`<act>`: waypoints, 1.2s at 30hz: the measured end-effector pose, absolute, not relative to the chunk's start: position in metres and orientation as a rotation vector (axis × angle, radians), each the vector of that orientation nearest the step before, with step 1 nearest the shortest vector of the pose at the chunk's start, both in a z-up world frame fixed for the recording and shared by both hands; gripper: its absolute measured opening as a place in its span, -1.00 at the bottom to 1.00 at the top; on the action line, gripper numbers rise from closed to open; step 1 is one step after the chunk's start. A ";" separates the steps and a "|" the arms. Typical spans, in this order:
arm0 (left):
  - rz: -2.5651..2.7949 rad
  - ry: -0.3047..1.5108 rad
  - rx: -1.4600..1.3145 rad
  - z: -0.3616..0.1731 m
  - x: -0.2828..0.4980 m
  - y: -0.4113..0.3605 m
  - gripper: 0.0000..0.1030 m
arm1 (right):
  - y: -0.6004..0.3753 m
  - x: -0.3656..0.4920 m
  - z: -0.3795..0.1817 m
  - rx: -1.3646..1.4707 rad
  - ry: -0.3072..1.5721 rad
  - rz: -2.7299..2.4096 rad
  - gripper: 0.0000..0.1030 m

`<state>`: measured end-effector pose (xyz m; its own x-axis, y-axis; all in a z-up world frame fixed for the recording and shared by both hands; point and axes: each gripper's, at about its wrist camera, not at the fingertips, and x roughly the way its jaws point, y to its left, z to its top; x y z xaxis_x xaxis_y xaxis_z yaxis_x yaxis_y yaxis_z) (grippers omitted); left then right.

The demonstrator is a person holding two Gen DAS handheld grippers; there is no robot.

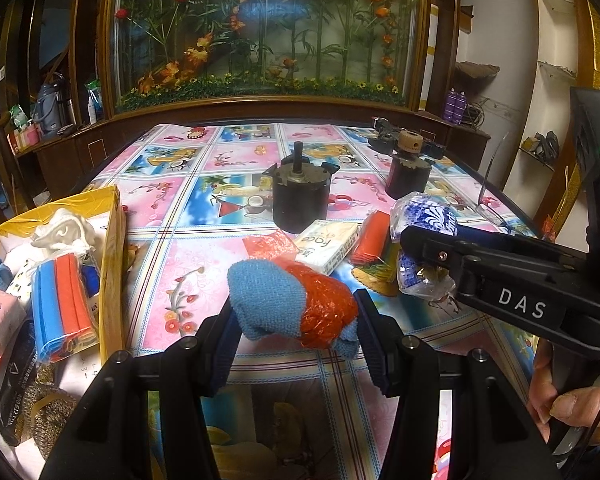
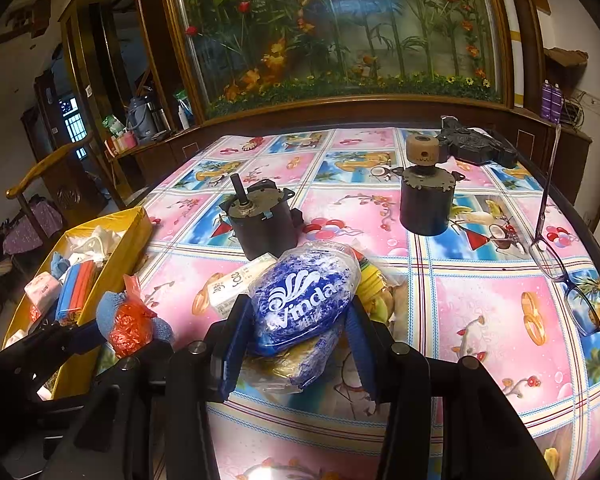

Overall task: Organize soft objects
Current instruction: 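Lift the fuzzy item and Vinda bag and carry both over the box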

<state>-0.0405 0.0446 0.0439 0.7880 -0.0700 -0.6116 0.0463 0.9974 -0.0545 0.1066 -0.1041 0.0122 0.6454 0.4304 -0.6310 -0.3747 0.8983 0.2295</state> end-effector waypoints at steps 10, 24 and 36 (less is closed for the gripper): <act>-0.058 0.652 -0.035 0.047 -0.042 0.045 0.03 | -0.103 0.105 0.014 0.083 0.730 0.460 -0.02; -0.054 0.634 -0.036 0.050 -0.045 0.046 0.03 | -0.102 0.103 0.016 0.084 0.715 0.468 -0.02; -0.065 0.614 -0.033 0.056 -0.049 0.044 0.03 | -0.100 0.100 0.018 0.075 0.694 0.464 -0.02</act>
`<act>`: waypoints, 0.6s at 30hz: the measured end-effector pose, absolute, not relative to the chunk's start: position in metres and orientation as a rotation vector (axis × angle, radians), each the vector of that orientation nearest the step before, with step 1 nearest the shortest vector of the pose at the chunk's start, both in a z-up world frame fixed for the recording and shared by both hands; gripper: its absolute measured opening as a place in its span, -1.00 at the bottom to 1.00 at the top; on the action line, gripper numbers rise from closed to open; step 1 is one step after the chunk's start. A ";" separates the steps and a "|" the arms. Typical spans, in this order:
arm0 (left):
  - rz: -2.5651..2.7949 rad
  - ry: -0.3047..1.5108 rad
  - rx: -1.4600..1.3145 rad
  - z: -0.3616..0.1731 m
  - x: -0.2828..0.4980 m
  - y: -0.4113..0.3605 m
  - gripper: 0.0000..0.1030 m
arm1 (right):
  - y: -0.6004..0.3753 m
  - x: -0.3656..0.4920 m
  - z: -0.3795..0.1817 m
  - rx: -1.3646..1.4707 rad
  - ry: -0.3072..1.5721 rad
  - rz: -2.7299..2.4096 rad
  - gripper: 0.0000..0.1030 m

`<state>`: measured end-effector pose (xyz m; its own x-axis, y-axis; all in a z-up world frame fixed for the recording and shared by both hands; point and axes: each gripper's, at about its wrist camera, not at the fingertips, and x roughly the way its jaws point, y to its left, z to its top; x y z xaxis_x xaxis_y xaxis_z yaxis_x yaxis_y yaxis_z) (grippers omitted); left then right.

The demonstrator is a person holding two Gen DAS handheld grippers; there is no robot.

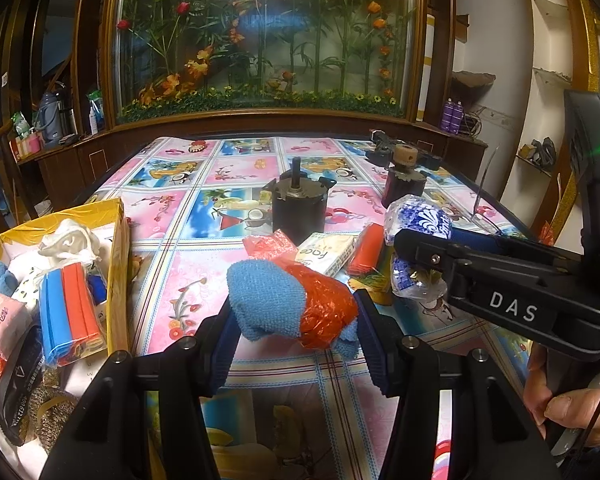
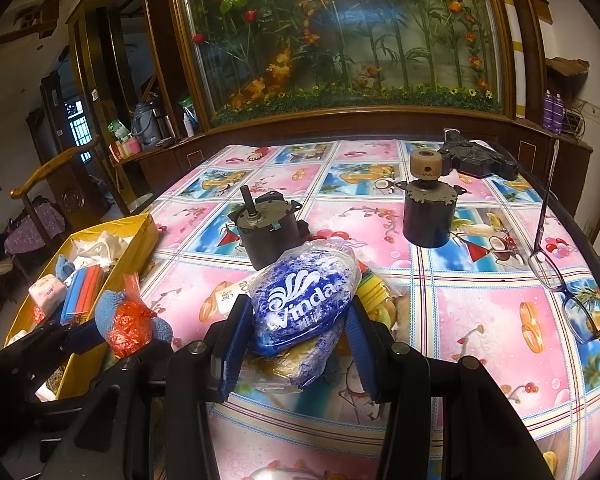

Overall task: Organize soft objects
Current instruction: 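Lift the fuzzy item and Vinda bag and carry both over the box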

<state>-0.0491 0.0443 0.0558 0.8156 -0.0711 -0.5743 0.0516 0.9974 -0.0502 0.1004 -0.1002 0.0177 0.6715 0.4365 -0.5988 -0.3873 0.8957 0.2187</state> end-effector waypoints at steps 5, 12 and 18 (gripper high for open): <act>-0.076 0.596 -0.045 0.059 -0.052 0.046 0.03 | -0.097 0.099 0.018 0.059 0.682 0.453 -0.02; -0.076 0.563 -0.065 0.063 -0.058 0.049 0.03 | -0.099 0.090 0.020 0.101 0.657 0.425 -0.02; -0.072 0.529 -0.080 0.067 -0.069 0.055 0.03 | -0.094 0.072 0.028 0.125 0.616 0.427 -0.02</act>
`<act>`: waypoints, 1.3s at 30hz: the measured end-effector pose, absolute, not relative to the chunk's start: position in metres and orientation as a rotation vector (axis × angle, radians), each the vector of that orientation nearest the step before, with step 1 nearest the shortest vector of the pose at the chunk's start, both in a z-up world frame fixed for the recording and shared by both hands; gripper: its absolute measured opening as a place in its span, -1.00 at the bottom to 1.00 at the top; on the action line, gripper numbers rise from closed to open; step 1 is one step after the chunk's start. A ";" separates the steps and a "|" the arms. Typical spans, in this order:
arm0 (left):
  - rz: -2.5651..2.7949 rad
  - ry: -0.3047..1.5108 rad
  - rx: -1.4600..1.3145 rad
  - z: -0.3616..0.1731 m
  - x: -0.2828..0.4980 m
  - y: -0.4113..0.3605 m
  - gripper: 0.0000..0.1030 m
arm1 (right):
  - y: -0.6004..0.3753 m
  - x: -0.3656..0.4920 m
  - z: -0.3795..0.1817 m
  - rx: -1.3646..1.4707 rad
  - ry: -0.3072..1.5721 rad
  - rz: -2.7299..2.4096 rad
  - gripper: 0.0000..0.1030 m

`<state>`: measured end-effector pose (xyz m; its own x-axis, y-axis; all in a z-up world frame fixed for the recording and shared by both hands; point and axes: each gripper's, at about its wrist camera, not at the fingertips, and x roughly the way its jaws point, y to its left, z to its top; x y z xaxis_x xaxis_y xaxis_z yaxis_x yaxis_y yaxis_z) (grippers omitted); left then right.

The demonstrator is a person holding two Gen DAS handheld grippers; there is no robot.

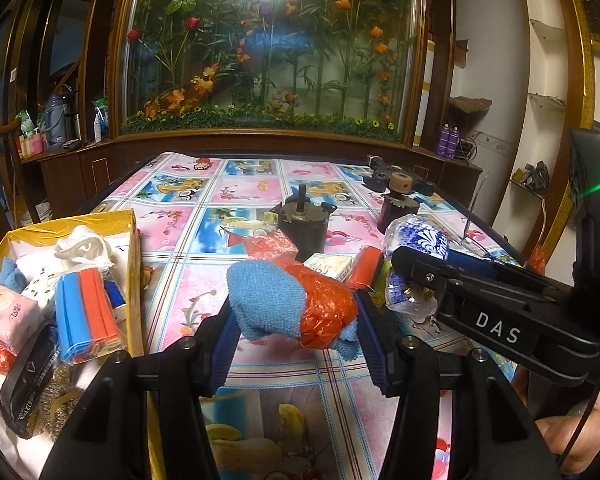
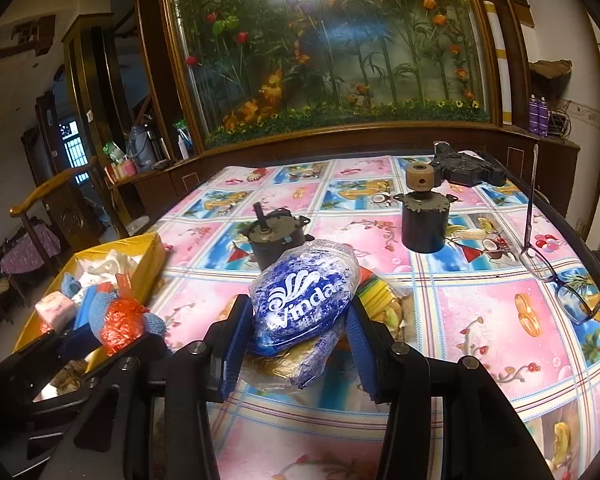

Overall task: Organize soft objects
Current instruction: 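Lift the fuzzy item and Vinda bag and carry both over the box, then lower the fuzzy item and Vinda bag into the box and open both tools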

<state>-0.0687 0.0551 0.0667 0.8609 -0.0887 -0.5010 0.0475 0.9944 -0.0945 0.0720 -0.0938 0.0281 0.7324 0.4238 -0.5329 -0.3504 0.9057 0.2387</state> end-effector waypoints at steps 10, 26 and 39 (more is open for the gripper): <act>-0.030 0.471 -0.067 0.080 -0.093 0.075 0.03 | -0.073 0.061 0.044 0.113 0.596 0.465 -0.02; 0.046 0.432 -0.143 0.088 -0.110 0.127 0.03 | -0.044 0.039 0.056 0.077 0.584 0.549 -0.01; 0.125 0.426 -0.181 0.085 -0.130 0.163 0.03 | -0.009 0.022 0.056 0.036 0.591 0.639 -0.01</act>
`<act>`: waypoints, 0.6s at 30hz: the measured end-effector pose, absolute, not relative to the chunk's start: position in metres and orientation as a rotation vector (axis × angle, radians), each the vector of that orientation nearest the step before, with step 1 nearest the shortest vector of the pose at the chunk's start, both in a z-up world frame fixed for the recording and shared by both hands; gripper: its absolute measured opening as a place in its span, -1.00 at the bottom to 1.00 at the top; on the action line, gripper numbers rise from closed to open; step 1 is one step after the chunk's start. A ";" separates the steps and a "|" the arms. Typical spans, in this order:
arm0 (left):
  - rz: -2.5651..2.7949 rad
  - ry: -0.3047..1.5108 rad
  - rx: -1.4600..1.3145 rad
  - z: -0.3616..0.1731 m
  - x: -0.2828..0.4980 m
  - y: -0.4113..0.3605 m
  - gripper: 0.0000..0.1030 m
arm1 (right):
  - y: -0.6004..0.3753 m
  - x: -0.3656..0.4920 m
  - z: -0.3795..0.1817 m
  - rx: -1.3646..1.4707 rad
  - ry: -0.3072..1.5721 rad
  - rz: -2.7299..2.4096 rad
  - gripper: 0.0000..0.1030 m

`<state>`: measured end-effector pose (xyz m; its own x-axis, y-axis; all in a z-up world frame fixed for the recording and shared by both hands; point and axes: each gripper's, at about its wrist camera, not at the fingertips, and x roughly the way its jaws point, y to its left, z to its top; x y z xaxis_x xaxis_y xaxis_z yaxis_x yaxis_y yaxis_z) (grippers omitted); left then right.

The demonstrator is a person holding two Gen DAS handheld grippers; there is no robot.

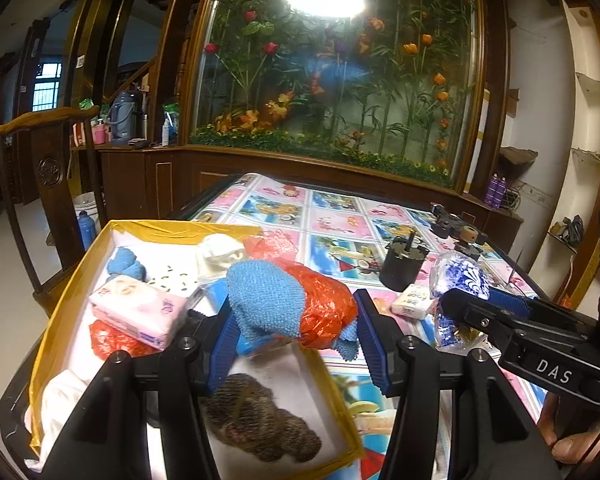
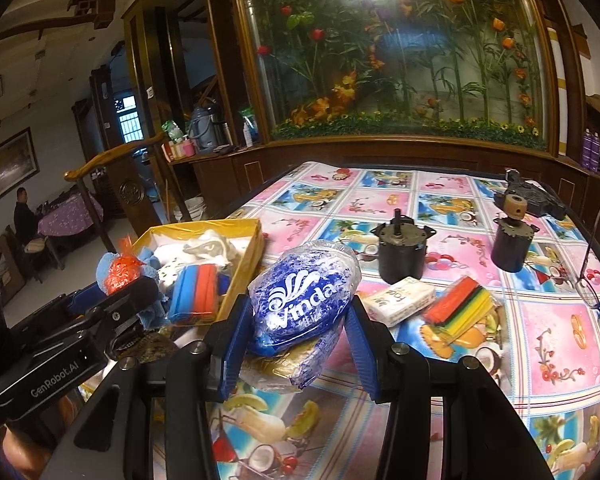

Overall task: Organize soft objects
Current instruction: 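Lower the fuzzy item and Vinda bag into the box and open both tools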

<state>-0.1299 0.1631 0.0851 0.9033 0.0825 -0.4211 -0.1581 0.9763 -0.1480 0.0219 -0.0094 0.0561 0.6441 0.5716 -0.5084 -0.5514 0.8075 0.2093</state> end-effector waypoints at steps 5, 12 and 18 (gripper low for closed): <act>0.156 0.433 -0.199 0.081 -0.142 0.178 0.03 | 0.001 0.017 0.056 0.031 0.592 0.671 -0.01; 0.195 0.448 -0.215 0.075 -0.150 0.194 0.03 | 0.014 0.012 0.055 0.026 0.600 0.709 -0.01; 0.219 0.473 -0.248 0.071 -0.154 0.210 0.04 | 0.028 0.008 0.055 0.013 0.613 0.753 -0.01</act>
<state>-0.1545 0.2102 0.0708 0.8679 0.1501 -0.4735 -0.2643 0.9467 -0.1843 0.0084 0.0275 0.0547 0.5649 0.6436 -0.5164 -0.6365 0.7381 0.2237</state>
